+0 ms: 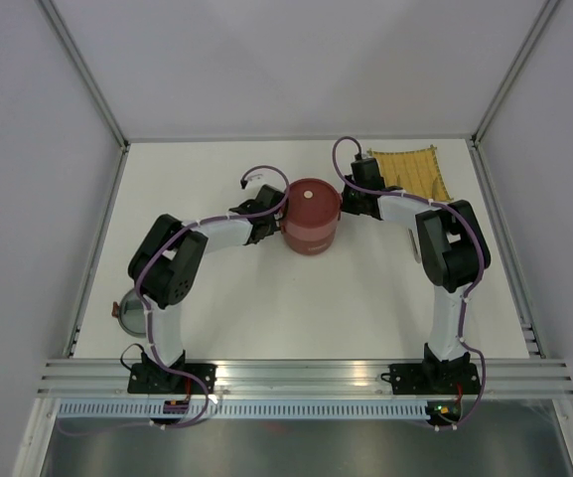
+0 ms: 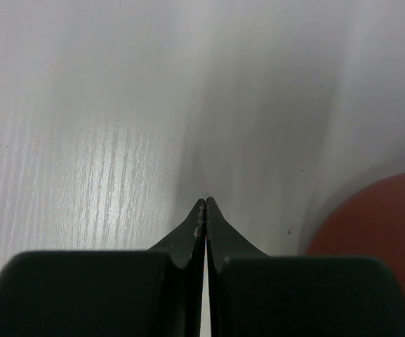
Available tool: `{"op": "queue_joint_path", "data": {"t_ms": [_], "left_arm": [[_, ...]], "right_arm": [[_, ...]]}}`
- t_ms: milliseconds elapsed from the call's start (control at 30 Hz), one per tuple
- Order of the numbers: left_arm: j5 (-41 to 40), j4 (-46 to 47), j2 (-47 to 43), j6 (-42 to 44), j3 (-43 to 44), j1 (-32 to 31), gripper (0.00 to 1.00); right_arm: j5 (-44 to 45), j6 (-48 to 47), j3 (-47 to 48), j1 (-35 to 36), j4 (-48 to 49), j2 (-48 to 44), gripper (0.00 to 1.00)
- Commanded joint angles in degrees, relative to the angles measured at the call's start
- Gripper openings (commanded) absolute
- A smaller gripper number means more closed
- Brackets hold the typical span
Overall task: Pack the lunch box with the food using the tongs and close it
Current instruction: Adjust the packing box at the center of the board.
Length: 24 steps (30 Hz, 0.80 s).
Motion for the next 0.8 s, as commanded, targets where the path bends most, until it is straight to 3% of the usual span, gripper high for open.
{"op": "queue_joint_path", "data": {"t_ms": [0,200,533,633,767], "left_arm": [[9.22,3.73,6.01,-5.99,2.04,-5.4,0.02],[6.93,1.36,4.61,-5.02,0.99,-4.61,0.02],[12.82,0.04,-7.5,2.52,-8.94,7.94,0.02],[17.46,-1.01,-9.63,4.99,-9.3,10.68,0.02],[16.69,-4.35,-12.61,6.93,-9.47,11.92,0.02]], "right_arm": [[-9.51,3.22,0.34,9.19,0.5,1.99,0.0],[-7.06,3.13,0.43,9.45,-0.99,1.73,0.01],[-3.98,10.25,-3.08,9.71,-5.22,-3.89,0.0],[0.32,9.99,-3.26,9.72,-8.37,-5.57,0.01],[2.71,8.85,-1.42,8.14,-11.01,-7.15,0.0]]}}
